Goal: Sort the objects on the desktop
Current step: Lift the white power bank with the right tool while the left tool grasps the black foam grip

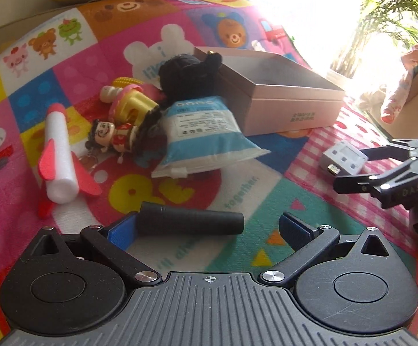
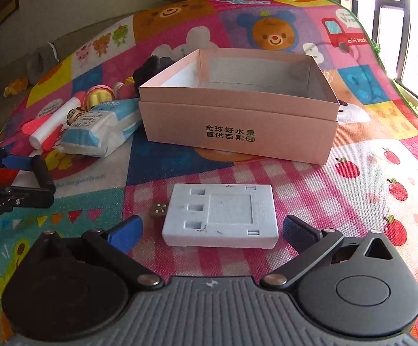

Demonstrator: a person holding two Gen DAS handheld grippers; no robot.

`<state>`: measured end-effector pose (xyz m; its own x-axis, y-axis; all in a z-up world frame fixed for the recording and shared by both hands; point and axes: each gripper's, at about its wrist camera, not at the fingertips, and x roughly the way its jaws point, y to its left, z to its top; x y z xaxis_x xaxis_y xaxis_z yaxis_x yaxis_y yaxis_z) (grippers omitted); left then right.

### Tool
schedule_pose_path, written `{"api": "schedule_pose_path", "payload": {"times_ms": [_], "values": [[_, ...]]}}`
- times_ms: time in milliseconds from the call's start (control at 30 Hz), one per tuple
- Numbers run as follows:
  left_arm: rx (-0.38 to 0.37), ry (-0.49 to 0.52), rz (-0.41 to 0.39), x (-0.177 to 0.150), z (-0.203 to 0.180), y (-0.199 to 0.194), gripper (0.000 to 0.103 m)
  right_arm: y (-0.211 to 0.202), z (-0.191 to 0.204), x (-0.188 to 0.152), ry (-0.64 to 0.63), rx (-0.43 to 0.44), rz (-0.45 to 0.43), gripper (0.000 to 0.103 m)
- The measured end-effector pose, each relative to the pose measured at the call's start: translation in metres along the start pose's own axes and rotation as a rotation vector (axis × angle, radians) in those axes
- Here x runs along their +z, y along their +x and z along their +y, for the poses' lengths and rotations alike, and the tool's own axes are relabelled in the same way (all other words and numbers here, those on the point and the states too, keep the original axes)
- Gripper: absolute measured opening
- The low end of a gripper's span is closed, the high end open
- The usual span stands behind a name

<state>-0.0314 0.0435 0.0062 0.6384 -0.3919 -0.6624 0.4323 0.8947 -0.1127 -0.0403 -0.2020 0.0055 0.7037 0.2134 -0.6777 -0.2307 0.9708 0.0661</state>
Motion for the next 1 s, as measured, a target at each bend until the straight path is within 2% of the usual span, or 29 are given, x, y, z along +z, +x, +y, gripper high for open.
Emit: {"api": "schedule_pose_path", "payload": {"times_ms": [100,133,233,367,567,700,733,833,1000], "values": [[-0.041,0.045,-0.001,-0.011,-0.032,-0.005,0.103,0.002,0.004,0.001,-0.029,-0.015,0.021,0.103],[-0.033,0.062,-0.001,-0.013,-0.042,-0.004,0.103,0.003,0.005,0.001,-0.037,-0.02,0.028,0.103],[0.1,0.087,0.002,-0.018,-0.065,0.003,0.103,0.003,0.005,0.003,-0.036,-0.02,0.041,0.103],[0.168,0.009,0.006,-0.012,-0.07,0.008,0.103,0.001,0.003,0.001,-0.031,-0.011,0.026,0.103],[0.199,-0.018,-0.016,-0.016,-0.071,0.007,0.103,0.002,0.008,0.001,-0.043,-0.033,0.018,0.103],[0.234,-0.049,-0.014,-0.018,-0.073,0.003,0.103,0.007,0.011,0.005,-0.055,-0.019,0.014,0.103],[0.246,-0.055,-0.015,-0.019,-0.075,0.002,0.103,0.007,0.012,0.006,-0.056,-0.018,0.011,0.102],[0.263,-0.077,-0.017,-0.023,-0.077,-0.003,0.103,0.003,0.014,0.004,-0.075,-0.005,-0.012,0.091],[0.28,-0.105,-0.026,-0.027,-0.078,-0.009,0.103,0.002,0.014,0.003,-0.073,-0.007,-0.018,0.091]]}}
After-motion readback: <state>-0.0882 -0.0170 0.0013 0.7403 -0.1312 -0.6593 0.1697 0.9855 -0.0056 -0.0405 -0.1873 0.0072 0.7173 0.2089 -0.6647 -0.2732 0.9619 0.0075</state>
